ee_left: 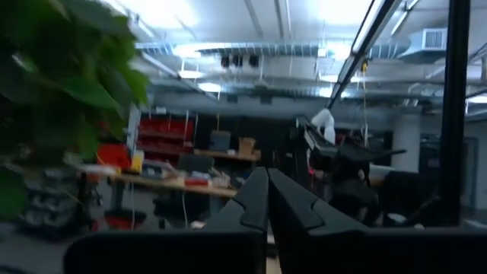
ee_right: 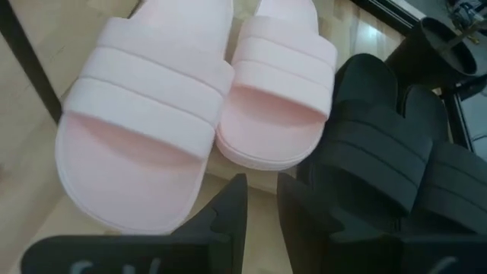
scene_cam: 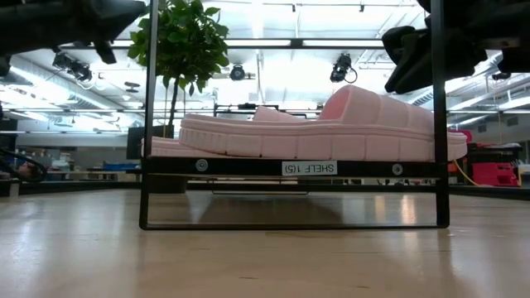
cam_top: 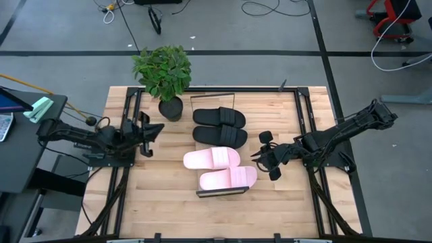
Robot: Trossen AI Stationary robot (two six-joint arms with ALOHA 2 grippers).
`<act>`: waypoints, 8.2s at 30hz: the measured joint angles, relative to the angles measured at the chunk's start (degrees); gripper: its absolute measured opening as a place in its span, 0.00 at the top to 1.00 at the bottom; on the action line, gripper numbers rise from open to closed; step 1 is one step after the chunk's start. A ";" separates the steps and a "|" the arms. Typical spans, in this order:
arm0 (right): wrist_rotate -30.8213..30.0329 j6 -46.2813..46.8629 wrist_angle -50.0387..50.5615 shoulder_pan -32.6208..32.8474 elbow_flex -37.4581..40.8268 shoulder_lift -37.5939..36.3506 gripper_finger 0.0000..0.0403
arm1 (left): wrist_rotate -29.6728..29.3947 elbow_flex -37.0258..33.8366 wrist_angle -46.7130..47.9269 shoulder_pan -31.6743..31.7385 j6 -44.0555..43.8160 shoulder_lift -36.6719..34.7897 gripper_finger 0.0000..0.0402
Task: Pick and place slides into the shelf
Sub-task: Return to Home Position
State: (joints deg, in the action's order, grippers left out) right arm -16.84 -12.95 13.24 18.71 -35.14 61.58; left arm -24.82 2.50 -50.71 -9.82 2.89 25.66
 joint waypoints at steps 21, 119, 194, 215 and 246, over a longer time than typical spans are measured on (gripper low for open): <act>-0.44 2.42 0.02 -4.29 0.00 0.00 0.80 | 5.59 -2.00 17.95 4.57 3.82 -14.89 0.98; 27.82 12.85 -13.83 -23.58 33.55 -61.52 1.00 | 16.74 -2.09 45.58 11.65 -4.26 -25.30 0.97; 28.26 15.80 -13.69 -23.58 33.59 -60.06 0.96 | 25.51 -2.09 48.36 12.22 -9.74 -25.30 0.91; 28.26 15.80 -13.69 -23.56 33.62 -60.06 0.96 | 25.51 -2.09 48.38 12.22 -9.74 -25.30 0.92; 28.26 15.80 -13.69 -23.56 33.64 -60.06 0.96 | 25.52 -2.09 48.38 12.22 -9.74 -25.30 0.92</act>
State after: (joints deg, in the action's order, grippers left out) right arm 11.42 2.85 -0.45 -4.84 -1.50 1.52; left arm 0.70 0.40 -2.33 2.39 -6.85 0.36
